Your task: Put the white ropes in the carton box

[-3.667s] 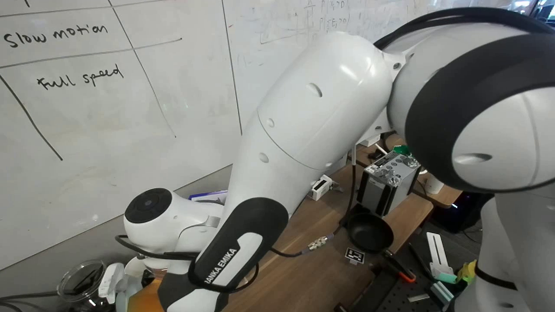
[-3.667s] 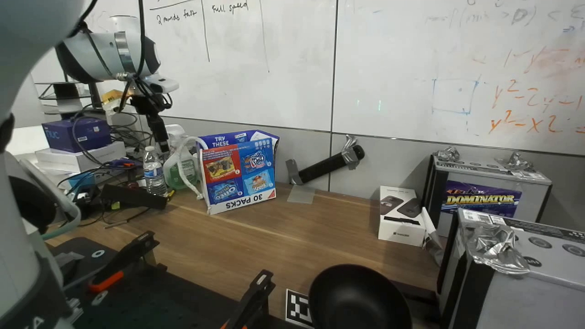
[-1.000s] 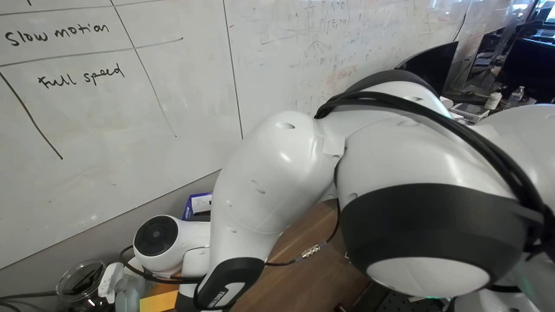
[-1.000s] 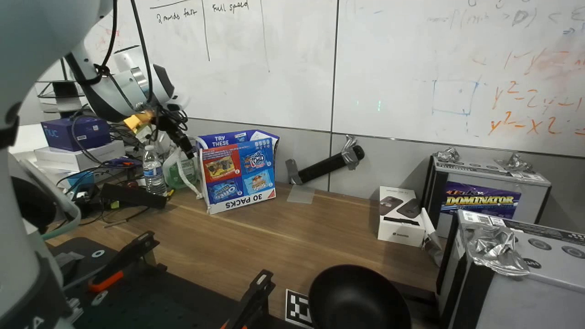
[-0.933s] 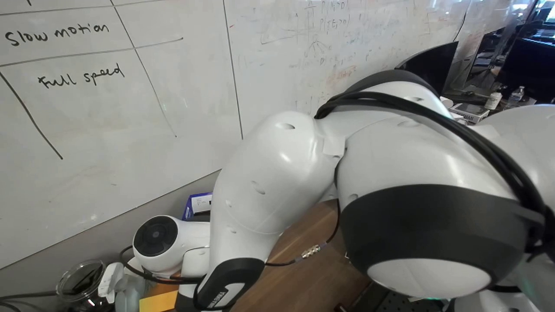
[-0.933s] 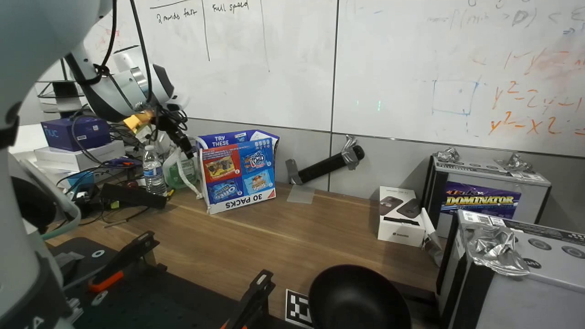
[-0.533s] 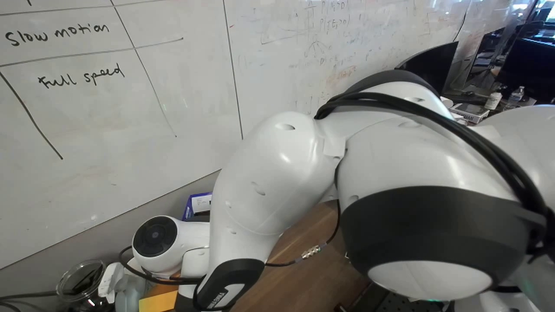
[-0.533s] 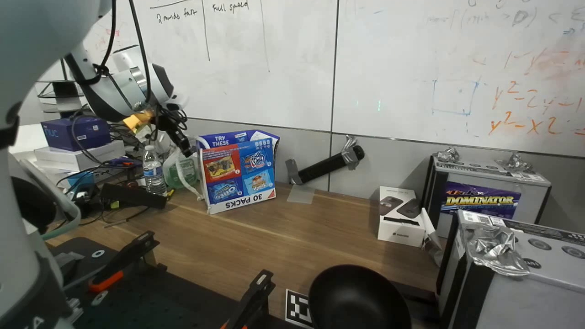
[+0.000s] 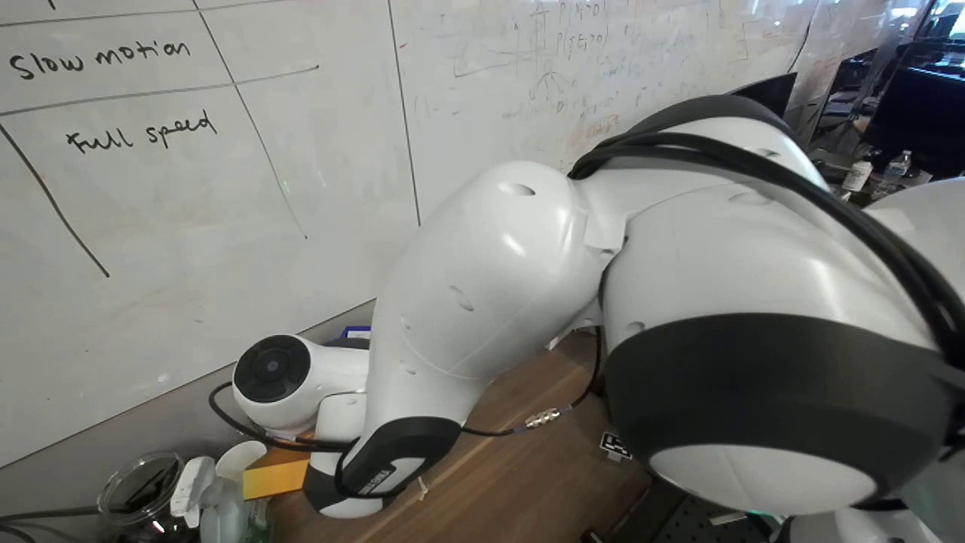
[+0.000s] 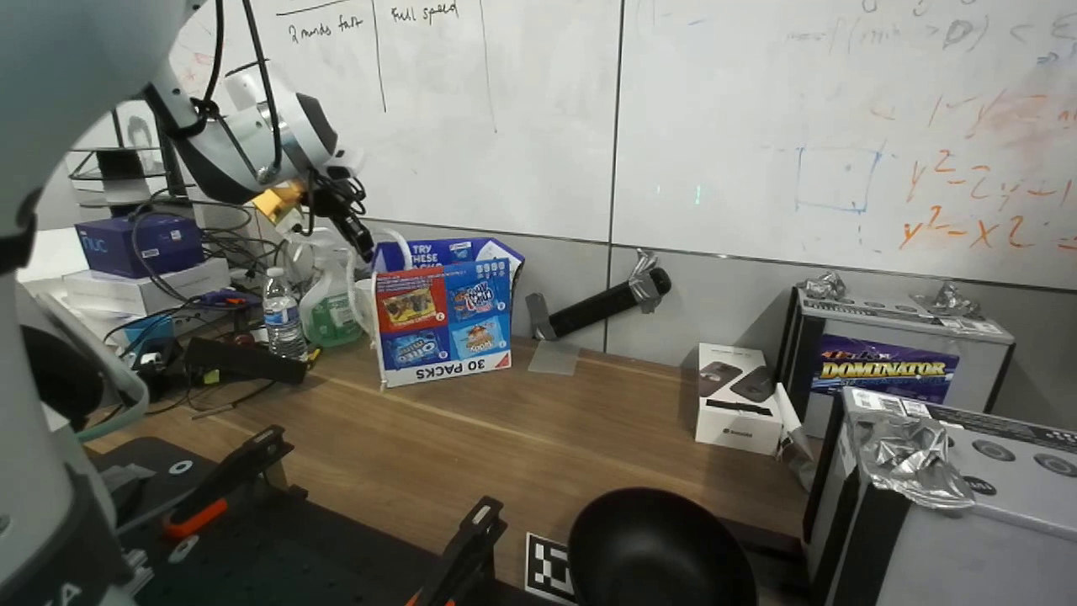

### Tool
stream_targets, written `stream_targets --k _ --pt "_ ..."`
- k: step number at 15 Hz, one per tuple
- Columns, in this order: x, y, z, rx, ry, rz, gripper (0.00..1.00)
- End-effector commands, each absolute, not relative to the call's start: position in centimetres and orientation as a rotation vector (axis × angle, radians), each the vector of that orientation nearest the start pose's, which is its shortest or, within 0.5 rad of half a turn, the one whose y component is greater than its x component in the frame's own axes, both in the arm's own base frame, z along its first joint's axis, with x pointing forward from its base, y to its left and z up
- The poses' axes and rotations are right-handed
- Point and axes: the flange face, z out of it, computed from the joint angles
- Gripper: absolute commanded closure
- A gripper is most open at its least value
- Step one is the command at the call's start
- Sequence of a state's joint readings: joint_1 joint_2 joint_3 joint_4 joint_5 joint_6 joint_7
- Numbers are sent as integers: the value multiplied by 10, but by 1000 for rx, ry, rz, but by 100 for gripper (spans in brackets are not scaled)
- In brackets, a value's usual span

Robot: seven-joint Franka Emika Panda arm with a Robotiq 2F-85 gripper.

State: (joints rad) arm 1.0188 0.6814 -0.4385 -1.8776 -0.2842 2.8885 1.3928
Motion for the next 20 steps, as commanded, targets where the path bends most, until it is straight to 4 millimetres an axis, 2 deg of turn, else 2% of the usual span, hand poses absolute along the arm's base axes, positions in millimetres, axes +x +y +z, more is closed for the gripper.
stream_targets --k 1,7,13,17,20 --pt "542 389 260 -2860 645 -870 95" --pt "549 373 332 -2809 680 -1041 95" --pt "560 349 388 -2765 783 -1210 95" --pt "565 330 404 -2766 822 -1277 95" --pt "569 319 398 -2798 832 -1263 95"
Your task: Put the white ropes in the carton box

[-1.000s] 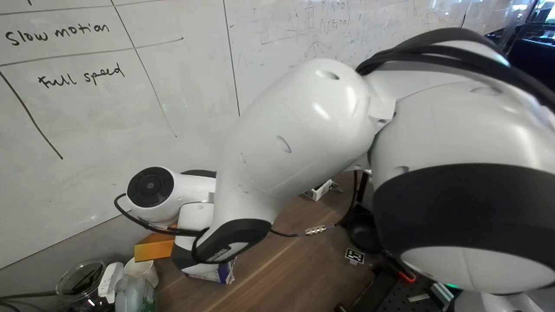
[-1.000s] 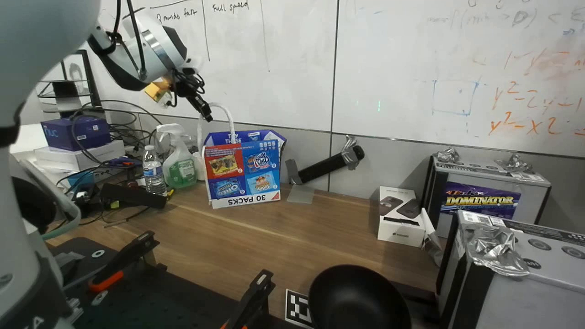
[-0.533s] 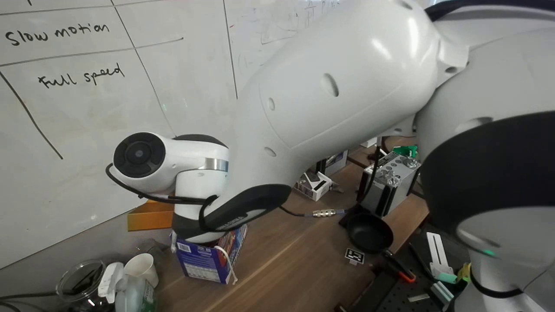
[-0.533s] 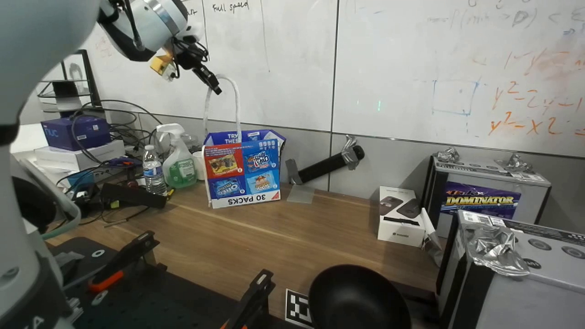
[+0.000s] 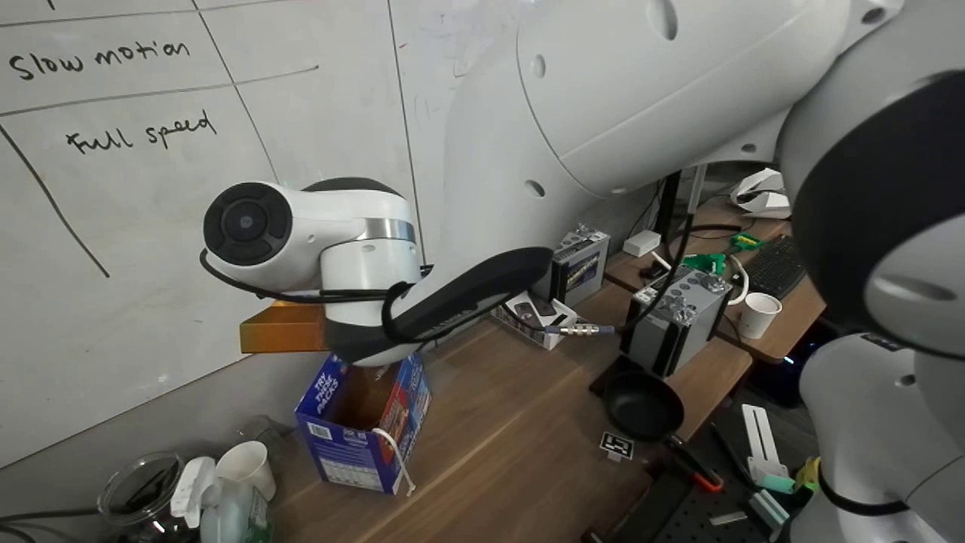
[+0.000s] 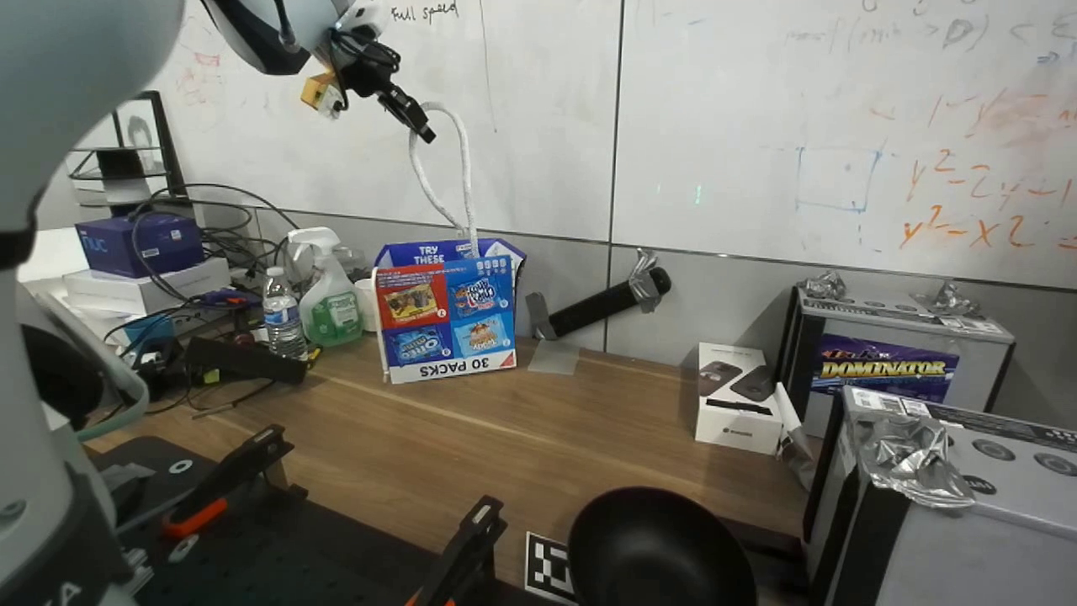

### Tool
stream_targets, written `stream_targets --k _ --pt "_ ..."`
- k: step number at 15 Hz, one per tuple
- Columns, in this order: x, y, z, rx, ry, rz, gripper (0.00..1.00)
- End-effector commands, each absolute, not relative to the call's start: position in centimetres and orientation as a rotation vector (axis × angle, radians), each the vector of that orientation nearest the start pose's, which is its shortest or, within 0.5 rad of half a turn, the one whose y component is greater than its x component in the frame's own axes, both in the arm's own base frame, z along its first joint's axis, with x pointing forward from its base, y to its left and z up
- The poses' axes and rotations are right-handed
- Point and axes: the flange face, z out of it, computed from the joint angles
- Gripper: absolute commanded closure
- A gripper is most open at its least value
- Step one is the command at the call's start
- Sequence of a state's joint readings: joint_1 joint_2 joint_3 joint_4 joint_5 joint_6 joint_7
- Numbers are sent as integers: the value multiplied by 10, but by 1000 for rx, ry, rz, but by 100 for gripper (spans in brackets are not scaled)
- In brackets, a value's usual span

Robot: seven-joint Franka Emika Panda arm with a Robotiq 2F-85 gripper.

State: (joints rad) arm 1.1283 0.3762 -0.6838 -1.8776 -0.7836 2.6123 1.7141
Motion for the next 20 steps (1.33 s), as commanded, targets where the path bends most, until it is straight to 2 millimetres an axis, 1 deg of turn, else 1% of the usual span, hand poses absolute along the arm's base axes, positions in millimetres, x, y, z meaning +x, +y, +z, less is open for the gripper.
stream_targets --k 1,3,5,9,13,15,17,20 --pt "569 316 394 -2809 831 -1256 95" --pt "571 311 383 -2831 833 -1205 95" --pt "574 307 366 -2853 837 -1135 95" --pt "578 299 339 -2888 849 -1019 95" --pt "580 289 325 -2918 840 -938 95" --pt "579 286 318 -2939 809 -905 97" --pt "577 288 313 -2948 755 -853 98" --pt "575 295 302 -2969 654 -769 98"
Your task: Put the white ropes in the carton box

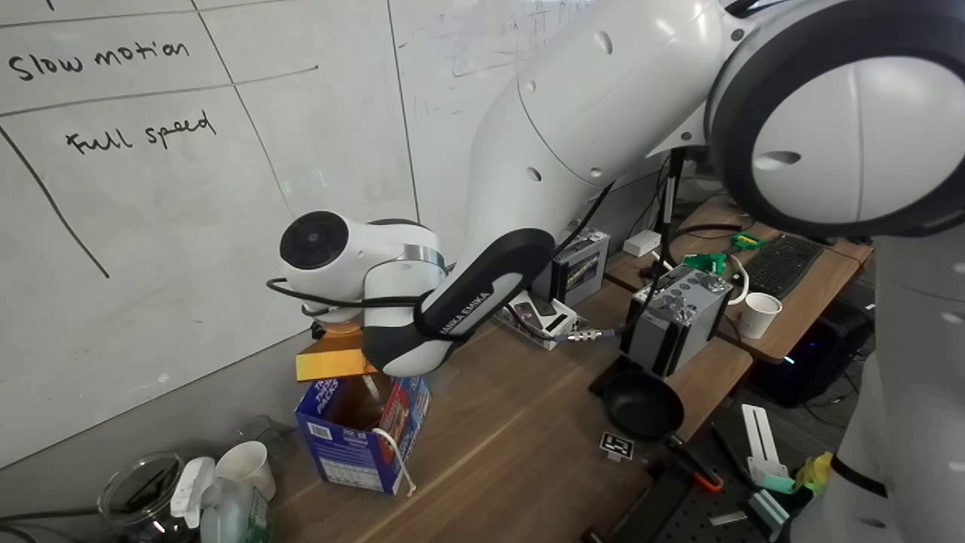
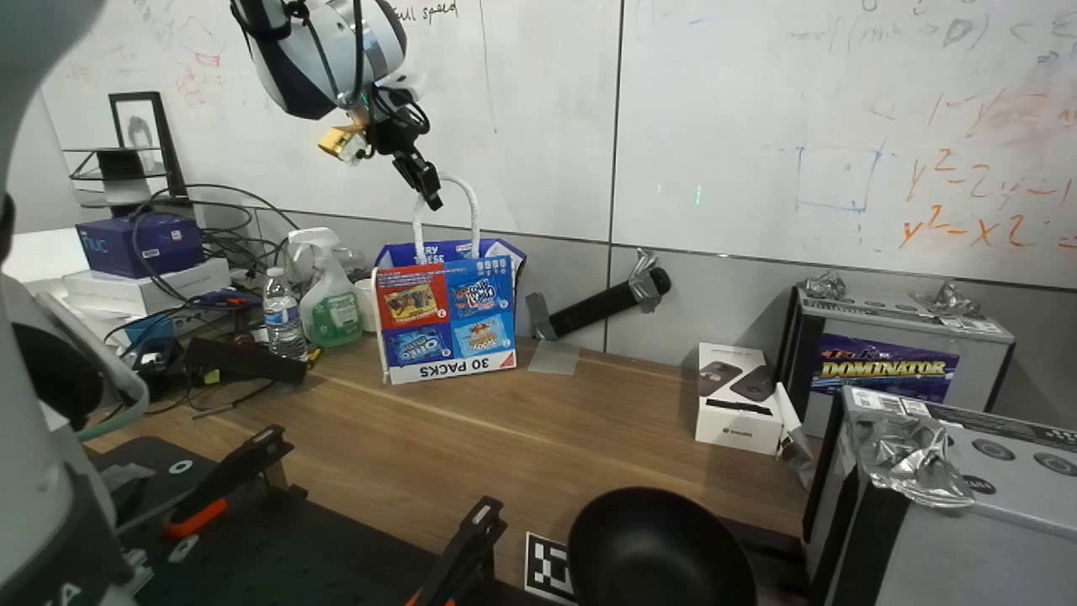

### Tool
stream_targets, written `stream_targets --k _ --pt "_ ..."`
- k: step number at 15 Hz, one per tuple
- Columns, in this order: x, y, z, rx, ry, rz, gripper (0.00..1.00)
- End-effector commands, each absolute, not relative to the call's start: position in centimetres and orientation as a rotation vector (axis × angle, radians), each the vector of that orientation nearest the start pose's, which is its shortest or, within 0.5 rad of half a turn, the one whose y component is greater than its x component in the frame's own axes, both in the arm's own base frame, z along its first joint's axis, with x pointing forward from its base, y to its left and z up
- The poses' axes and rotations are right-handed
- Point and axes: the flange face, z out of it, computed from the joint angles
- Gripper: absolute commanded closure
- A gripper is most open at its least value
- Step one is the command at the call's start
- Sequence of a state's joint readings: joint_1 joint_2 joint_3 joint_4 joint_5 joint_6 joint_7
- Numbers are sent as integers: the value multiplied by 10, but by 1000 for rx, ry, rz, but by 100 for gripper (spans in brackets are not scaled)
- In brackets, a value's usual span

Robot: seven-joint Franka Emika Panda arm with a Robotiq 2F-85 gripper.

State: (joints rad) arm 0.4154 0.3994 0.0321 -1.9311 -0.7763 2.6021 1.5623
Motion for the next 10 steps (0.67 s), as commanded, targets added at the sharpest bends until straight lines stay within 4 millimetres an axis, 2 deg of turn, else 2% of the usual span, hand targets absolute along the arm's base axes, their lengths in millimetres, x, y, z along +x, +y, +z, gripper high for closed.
stream_targets --k 1,2,3,4,5,10 --pt "574 297 300 -2976 632 -742 98" --pt "575 298 297 -2982 618 -718 96" --pt "574 299 293 -2997 601 -693 68" --pt "573 299 292 -3017 589 -668 68" --pt "572 299 289 -3033 564 -647 62" --pt "554 292 300 -3122 374 -613 24"
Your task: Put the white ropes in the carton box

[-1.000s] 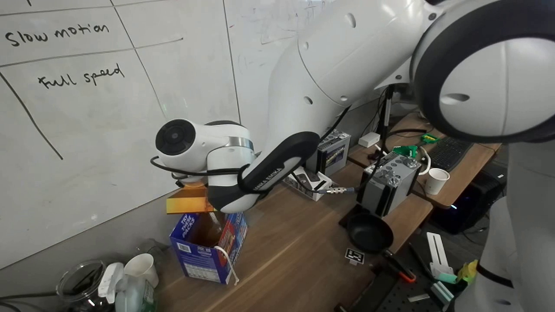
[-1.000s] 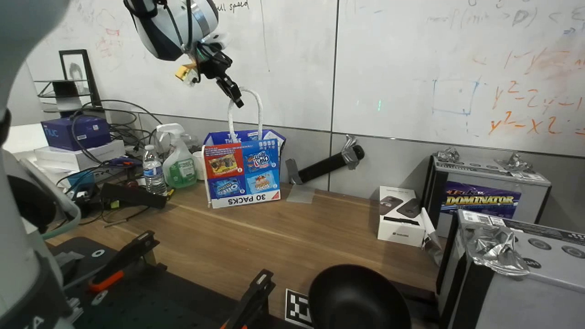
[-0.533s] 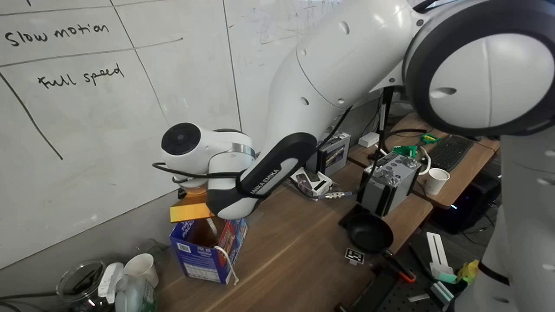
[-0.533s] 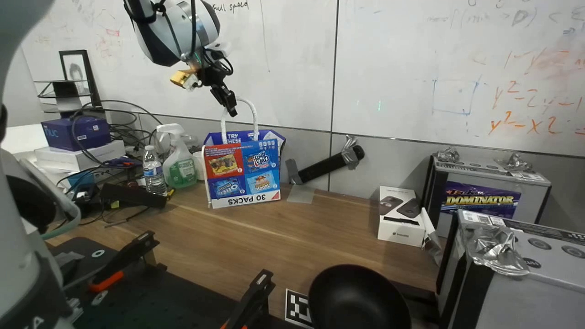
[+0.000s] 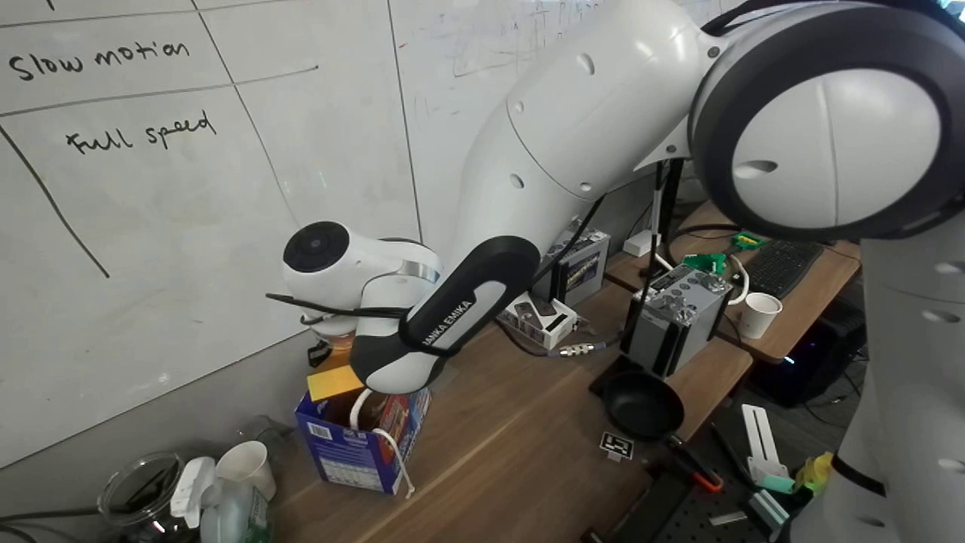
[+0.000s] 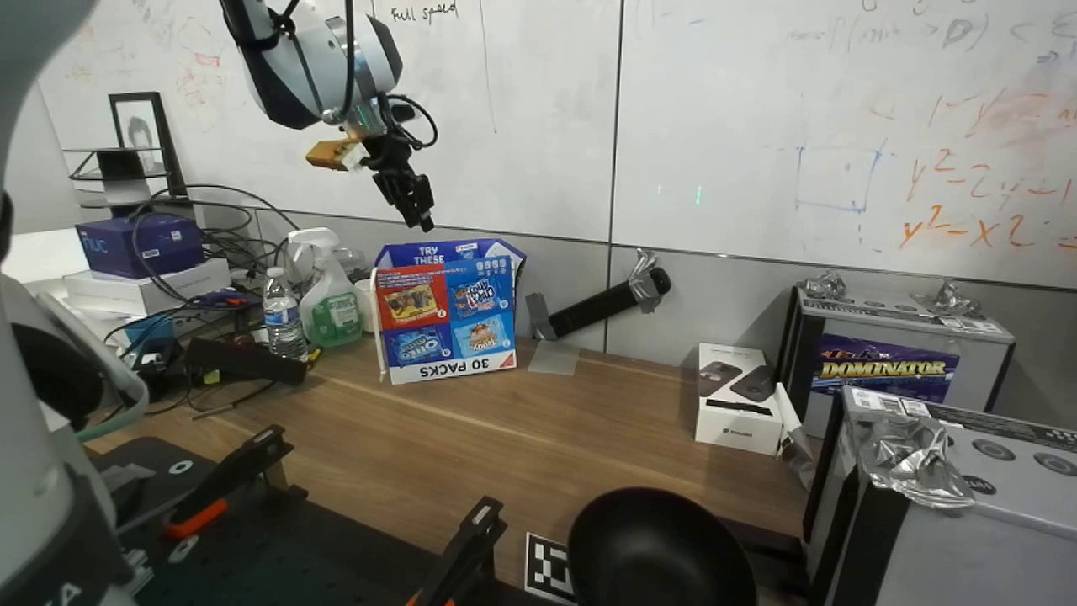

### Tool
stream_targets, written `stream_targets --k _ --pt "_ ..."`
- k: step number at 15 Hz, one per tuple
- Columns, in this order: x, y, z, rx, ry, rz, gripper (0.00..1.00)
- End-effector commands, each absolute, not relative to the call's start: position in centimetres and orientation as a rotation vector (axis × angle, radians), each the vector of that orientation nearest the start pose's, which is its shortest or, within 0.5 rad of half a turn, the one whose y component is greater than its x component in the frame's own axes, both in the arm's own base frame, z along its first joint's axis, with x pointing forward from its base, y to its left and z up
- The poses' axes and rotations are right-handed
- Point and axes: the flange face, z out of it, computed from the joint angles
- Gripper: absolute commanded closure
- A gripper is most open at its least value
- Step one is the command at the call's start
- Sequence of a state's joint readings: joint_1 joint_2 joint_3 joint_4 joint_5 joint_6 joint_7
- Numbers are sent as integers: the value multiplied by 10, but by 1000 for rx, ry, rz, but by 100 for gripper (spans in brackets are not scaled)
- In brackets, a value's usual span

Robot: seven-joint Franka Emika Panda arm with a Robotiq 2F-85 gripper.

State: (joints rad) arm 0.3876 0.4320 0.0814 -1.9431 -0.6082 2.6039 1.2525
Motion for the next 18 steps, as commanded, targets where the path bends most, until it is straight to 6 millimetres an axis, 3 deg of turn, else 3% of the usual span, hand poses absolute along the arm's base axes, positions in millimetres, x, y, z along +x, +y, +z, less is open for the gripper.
stream_targets --k 1,3,10,13,18 --pt "550 291 303 -3133 343 -606 16" --pt "533 287 312 -3160 272 -571 1" --pt "458 267 333 -3192 45 -373 0" --pt "432 258 323 -3187 -47 -285 0" --pt "408 244 284 -3187 -218 -150 0"
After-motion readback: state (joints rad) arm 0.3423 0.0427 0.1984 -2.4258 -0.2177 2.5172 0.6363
